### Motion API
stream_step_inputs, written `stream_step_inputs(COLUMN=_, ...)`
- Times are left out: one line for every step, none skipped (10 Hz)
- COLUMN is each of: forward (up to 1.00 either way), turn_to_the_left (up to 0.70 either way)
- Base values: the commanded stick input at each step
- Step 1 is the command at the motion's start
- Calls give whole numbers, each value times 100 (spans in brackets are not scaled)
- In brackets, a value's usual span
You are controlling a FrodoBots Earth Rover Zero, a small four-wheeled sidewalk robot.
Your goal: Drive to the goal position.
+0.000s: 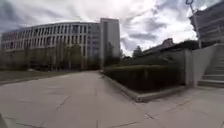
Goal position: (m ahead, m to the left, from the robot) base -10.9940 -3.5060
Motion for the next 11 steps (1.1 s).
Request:
stream_step_inputs(forward=100, turn_to_the_left=-39)
stream_step_inputs(forward=100, turn_to_the_left=-39)
stream_step_inputs(forward=31, turn_to_the_left=-81)
stream_step_inputs(forward=0, turn_to_the_left=-100)
stream_step_inputs(forward=0, turn_to_the_left=-100)
stream_step_inputs(forward=0, turn_to_the_left=-100)
stream_step_inputs(forward=0, turn_to_the_left=-100)
stream_step_inputs(forward=0, turn_to_the_left=-100)
stream_step_inputs(forward=0, turn_to_the_left=-100)
stream_step_inputs(forward=0, turn_to_the_left=-100)
stream_step_inputs(forward=0, turn_to_the_left=-100)
